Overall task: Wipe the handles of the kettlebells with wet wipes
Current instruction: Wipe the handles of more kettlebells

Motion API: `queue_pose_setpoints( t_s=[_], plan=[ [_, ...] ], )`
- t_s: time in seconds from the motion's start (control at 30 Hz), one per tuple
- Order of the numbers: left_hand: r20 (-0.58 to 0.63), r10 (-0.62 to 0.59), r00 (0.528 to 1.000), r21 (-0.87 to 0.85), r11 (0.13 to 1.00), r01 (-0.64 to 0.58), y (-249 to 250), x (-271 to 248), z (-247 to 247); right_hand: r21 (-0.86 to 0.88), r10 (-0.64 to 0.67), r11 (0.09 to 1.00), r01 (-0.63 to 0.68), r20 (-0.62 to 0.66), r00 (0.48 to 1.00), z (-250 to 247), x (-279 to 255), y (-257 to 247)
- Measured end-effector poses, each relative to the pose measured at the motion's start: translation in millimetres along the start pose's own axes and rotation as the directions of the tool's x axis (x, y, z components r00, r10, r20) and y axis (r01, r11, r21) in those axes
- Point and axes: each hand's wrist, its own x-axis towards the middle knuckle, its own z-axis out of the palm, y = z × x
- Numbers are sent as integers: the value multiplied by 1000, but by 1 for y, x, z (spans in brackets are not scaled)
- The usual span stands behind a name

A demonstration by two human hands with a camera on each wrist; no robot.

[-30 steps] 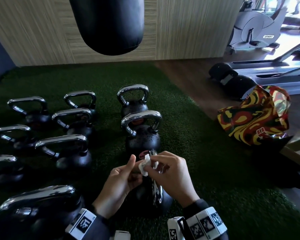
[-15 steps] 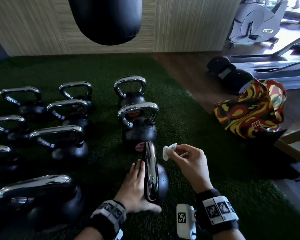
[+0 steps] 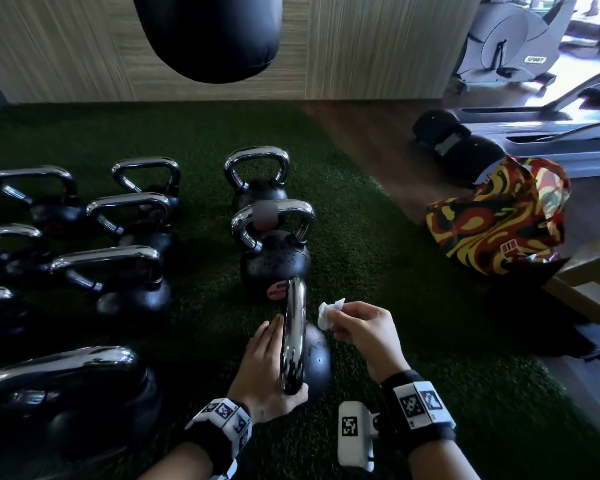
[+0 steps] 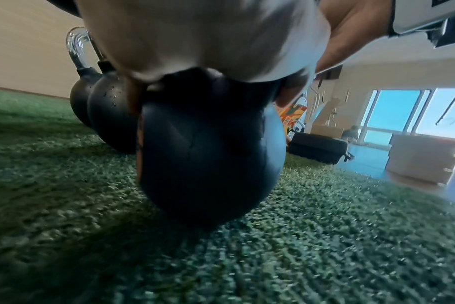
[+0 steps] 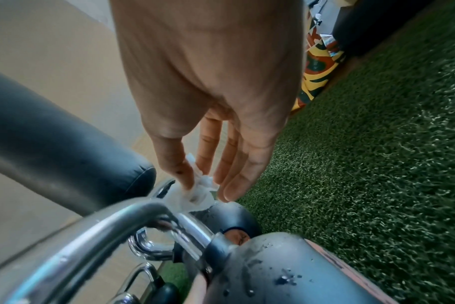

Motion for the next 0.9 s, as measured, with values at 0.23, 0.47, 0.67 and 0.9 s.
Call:
queue_pose_setpoints(
  t_s=[0.23, 0.47, 0.67, 0.9],
  plan=[
    [71, 148, 986, -324, 939, -118, -1, 8, -39, -275, -21, 962, -3, -84, 996, 27, 20, 26],
    [163, 234, 958, -178, 962, -205, -29, 8, -31, -378, -110, 918, 115, 34, 993, 40, 18, 26],
    [193, 197, 961, -115, 977, -177, -24, 11, -30, -236, -182, 956, 177, -1, 983, 41, 31, 28],
    [261, 115, 959, -88, 992, -95, -26, 11, -26, -249, -160, 957, 149, -25, 987, 44, 39, 33]
  ],
)
